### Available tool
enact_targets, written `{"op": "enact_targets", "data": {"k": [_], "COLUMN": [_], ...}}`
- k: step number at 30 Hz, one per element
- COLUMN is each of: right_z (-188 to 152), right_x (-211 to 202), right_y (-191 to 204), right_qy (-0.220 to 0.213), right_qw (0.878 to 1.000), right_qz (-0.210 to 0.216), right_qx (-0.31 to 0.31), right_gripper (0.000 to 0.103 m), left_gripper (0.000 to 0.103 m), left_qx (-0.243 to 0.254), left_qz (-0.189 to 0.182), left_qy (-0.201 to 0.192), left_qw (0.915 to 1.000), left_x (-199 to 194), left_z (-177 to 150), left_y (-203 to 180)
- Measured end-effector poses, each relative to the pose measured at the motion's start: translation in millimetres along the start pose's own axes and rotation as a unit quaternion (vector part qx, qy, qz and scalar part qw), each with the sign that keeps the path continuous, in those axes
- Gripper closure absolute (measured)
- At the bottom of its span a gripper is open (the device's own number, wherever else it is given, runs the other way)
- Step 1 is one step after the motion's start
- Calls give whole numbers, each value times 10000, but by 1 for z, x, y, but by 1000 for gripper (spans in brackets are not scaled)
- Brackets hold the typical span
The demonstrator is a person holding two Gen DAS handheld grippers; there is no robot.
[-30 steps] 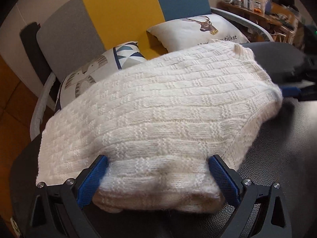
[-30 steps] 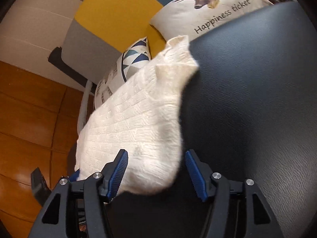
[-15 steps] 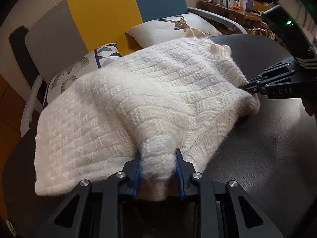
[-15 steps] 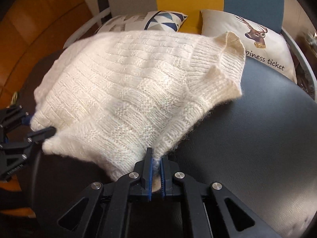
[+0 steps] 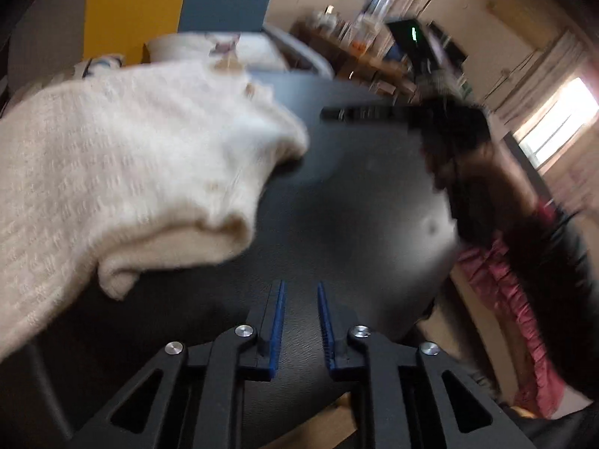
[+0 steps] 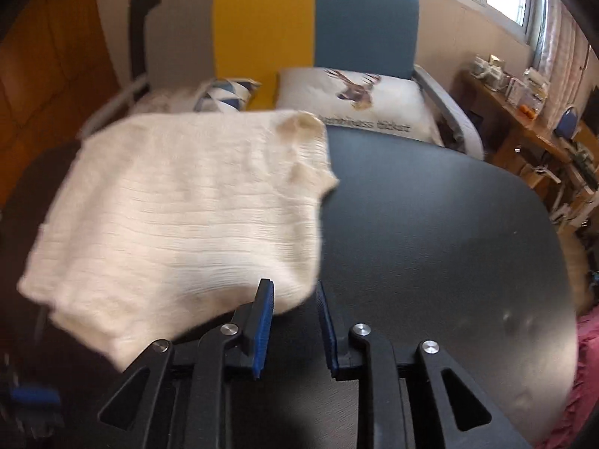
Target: Fold clothes
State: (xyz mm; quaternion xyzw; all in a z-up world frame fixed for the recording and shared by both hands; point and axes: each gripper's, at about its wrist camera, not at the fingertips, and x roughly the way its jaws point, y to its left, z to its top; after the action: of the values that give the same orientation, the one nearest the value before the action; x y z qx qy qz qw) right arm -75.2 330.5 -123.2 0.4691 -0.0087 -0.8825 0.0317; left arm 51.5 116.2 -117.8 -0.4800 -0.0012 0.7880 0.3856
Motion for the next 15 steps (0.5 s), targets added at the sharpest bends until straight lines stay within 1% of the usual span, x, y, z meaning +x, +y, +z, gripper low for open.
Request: {"op": "enact_targets", "data": {"k": [2,3,4,6,7,8,9,11,13,15], "right_z": [-10,-21,-27,-26,-26,-25,-23,-21,-20,-24], "right_x": [-5,-7,-6,7,13,21,29,46,61,71], "right_y": [26,42,58,88,103,119,133,159,172,171], "right_qy": [-38,-35,-4,121,183,256,315,450,699,935], "right_qw": [9990,9975,9960,9941,9929,9914,9902,9898,9886,9863], "right_qz": [435,700,881,1042,1123,1221,1273,1134,922,875], "right_qx": [-52,-102,-158,-284,-348,-405,-474,-733,-961,-1039], "right_gripper": [80,79,78,77,77,77,77,77,77,77], "left_gripper": [74,67,58,51,49,48,47,47,47,48], "left_qx": [20,-71,-174,-420,-603,-702,-785,-948,-1257,-1344], "left_qz": [413,684,986,1509,1824,2141,2378,2835,2991,3009], "left_qy": [-409,-633,-802,-1105,-1152,-1087,-966,-715,-325,34], "left_qw": [9983,9956,9917,9815,9746,9682,9633,9516,9454,9441], "left_x": [-29,-42,-51,-67,-69,-67,-63,-53,-38,-29], "left_z": [21,29,35,51,58,65,67,69,57,28], "left_y": [13,24,37,76,97,119,136,170,206,217]}}
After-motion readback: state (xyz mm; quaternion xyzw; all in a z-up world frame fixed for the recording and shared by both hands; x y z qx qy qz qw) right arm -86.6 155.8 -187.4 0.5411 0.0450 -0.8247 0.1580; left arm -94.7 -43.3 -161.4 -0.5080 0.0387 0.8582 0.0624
